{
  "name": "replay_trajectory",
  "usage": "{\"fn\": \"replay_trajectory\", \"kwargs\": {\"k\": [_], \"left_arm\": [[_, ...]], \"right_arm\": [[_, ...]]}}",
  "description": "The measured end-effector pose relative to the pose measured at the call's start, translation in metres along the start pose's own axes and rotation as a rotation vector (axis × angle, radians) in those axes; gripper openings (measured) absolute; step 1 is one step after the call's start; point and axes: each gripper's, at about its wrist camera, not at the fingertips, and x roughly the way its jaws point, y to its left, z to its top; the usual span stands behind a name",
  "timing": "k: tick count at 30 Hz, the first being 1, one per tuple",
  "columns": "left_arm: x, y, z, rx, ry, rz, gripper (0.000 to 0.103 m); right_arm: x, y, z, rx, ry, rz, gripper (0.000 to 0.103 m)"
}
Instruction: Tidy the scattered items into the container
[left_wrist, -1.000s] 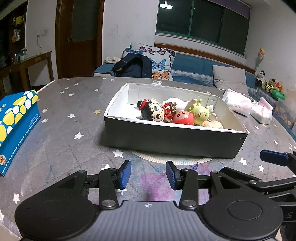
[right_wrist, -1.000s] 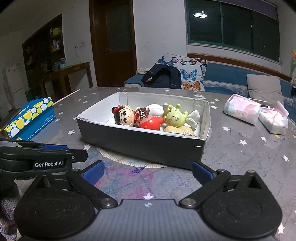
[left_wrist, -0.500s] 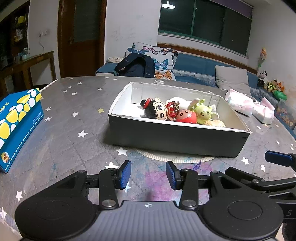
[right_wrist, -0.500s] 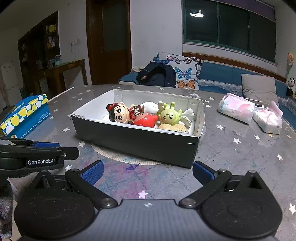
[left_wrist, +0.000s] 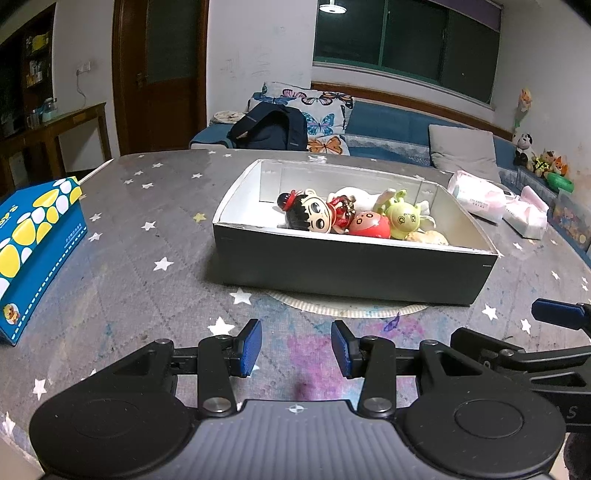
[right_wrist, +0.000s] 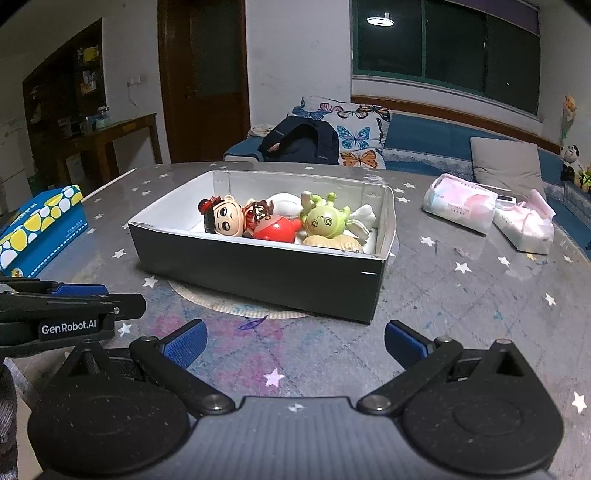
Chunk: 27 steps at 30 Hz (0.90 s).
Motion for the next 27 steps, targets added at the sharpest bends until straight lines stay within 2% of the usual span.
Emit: {"fn": "replay_trajectory", "kwargs": {"k": [27], "left_arm": [[0.016,-0.012,0.000,0.031,0.048,0.007,0.044]], "right_arm": [[0.017,-0.005,-0.001,0.031,0.048,-0.008,0.103]]}}
